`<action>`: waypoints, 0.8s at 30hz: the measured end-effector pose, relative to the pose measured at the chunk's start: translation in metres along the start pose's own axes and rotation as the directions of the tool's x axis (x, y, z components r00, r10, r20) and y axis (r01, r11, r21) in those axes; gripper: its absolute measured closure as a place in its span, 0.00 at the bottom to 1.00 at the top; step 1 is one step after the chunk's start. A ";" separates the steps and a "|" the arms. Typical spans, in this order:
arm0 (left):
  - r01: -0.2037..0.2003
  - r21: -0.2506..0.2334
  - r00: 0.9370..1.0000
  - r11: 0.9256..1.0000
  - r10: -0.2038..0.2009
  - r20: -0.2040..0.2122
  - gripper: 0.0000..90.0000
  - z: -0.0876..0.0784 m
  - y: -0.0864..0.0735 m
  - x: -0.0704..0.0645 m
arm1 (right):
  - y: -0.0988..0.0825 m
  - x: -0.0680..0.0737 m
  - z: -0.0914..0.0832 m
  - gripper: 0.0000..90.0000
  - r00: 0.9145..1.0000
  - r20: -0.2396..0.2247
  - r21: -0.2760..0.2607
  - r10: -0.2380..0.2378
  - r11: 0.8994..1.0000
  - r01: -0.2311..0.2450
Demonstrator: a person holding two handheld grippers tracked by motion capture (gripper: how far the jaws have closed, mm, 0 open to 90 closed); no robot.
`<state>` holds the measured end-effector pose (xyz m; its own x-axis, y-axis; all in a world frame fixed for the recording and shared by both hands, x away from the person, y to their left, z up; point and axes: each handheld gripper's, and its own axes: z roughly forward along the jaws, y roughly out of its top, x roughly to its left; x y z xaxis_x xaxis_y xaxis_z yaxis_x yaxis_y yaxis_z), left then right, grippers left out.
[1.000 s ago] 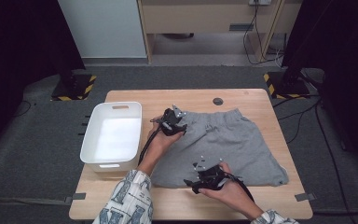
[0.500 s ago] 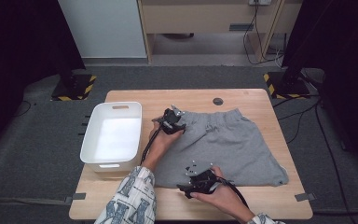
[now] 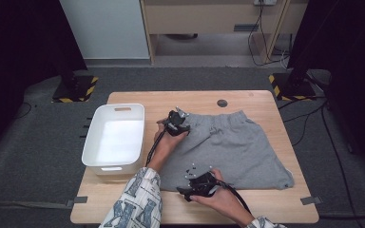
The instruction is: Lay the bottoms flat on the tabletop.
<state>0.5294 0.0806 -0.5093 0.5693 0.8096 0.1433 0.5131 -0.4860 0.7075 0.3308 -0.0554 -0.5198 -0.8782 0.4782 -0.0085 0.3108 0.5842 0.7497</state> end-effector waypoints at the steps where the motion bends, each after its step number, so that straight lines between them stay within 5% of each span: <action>1: -0.003 0.000 1.000 1.000 0.003 0.000 0.48 0.000 -0.001 0.000 | 0.000 0.000 0.001 0.29 1.000 -0.003 0.009 0.000 1.000 0.000; 12: 0.003 0.002 1.000 1.000 -0.003 -0.003 0.49 -0.003 -0.005 0.005 | -0.002 -0.001 0.011 0.45 1.000 -0.006 0.024 0.002 1.000 -0.002; 24: 0.014 -0.005 1.000 1.000 -0.014 -0.020 0.51 0.002 -0.007 0.008 | -0.003 -0.002 0.012 0.50 1.000 -0.015 0.033 -0.002 0.999 0.002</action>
<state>0.5321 0.0897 -0.5143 0.5486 0.8230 0.1472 0.5180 -0.4729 0.7128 0.3359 -0.0500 -0.5295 -0.8842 0.4671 0.0000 0.3205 0.6066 0.7275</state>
